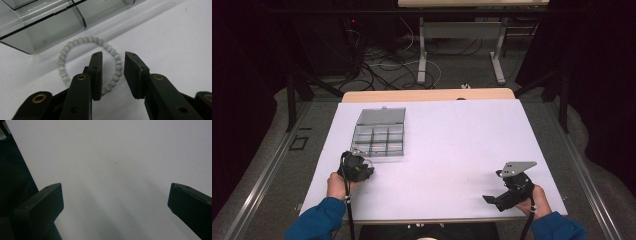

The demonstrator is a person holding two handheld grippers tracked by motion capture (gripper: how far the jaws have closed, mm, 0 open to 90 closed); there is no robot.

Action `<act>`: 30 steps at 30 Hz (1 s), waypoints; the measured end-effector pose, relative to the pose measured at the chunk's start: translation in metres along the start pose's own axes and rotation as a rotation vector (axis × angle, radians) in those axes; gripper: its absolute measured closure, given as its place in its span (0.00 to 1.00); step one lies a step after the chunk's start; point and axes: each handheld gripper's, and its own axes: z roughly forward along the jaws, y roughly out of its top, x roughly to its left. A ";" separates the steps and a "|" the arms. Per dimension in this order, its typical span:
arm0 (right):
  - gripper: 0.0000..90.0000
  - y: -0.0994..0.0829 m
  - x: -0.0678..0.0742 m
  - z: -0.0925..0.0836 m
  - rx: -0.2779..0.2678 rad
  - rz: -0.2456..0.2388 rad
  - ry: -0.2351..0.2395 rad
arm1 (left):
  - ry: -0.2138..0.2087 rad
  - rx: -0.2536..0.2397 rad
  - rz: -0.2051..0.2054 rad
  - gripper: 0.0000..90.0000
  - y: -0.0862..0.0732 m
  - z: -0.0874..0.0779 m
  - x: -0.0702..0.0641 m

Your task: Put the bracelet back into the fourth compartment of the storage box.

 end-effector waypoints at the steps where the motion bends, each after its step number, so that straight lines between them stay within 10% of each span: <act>1: 0.00 0.000 0.000 0.000 -0.002 -0.007 0.000 | -0.005 0.003 -0.003 0.80 0.000 0.000 -0.001; 30: 0.00 0.000 0.000 0.000 0.001 -0.012 -0.007 | 0.010 -0.019 0.037 0.95 0.002 -0.007 -0.004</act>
